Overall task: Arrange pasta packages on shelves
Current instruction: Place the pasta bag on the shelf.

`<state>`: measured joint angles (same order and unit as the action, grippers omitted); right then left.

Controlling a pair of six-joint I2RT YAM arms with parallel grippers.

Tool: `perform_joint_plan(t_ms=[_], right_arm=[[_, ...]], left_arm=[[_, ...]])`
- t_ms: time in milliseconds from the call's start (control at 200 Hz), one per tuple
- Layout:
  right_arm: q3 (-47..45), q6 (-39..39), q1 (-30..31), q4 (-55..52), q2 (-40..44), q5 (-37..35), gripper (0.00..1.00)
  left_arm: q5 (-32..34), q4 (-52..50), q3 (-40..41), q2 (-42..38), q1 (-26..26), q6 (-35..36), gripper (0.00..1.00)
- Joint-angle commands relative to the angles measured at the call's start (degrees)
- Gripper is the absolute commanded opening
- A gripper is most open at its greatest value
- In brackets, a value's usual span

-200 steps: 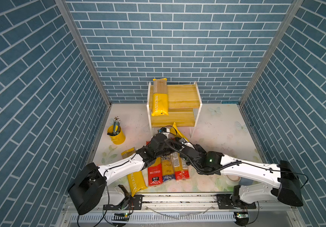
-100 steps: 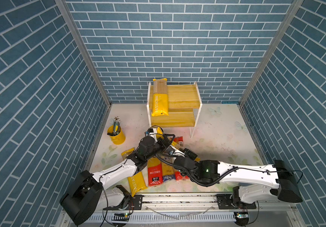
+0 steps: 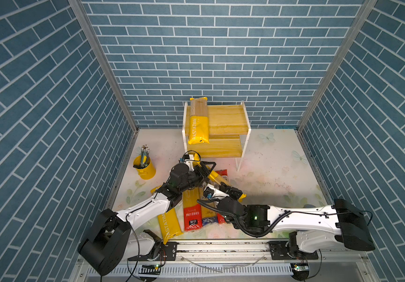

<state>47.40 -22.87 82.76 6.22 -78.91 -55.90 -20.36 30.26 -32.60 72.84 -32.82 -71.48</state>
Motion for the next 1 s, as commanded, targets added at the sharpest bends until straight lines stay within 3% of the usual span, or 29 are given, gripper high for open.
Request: perform_joint_plan(t_ms=[0,60,135,255,360,455,660,840,920,995], right_arm=[[-0.05,-8.46,1.99,12.85,-0.36,-1.18,0.00],[0.84,-6.19,2.14,9.97,-0.45,0.37,0.00],[2.28,-2.37,1.93,5.18,-0.45,2.54,0.00],[4.75,6.12,0.93,-4.89,0.39,5.94,0.00],[6.85,16.26,-2.39,-15.80,3.13,15.33,0.00],[9.08,22.15,-5.96,-23.36,5.26,24.65,0.05],[13.06,32.45,-16.82,-33.96,9.28,52.80,0.34],[11.13,36.95,-24.61,-35.63,13.60,60.59,0.56],[10.08,39.43,-29.59,-35.33,15.30,68.45,0.67],[9.03,41.86,-34.58,-34.50,15.63,77.21,0.67]], left_arm=[[-4.20,2.85,-2.69,1.16,0.15,3.72,0.79],[-3.58,4.89,-1.77,1.59,0.13,4.43,0.72],[-2.17,8.85,0.09,2.21,0.20,4.56,0.55],[-0.97,19.10,3.27,3.67,0.28,2.15,0.44],[-1.40,20.57,3.01,4.22,0.23,1.21,0.32],[-1.66,19.35,2.48,3.85,0.22,2.18,0.31],[-1.29,15.45,1.16,2.43,0.61,6.06,0.30],[-0.53,15.06,0.72,1.95,1.08,7.43,0.29],[-1.68,16.15,0.49,1.63,1.14,8.03,0.29],[-3.69,20.52,0.83,1.26,1.17,10.56,0.30]])
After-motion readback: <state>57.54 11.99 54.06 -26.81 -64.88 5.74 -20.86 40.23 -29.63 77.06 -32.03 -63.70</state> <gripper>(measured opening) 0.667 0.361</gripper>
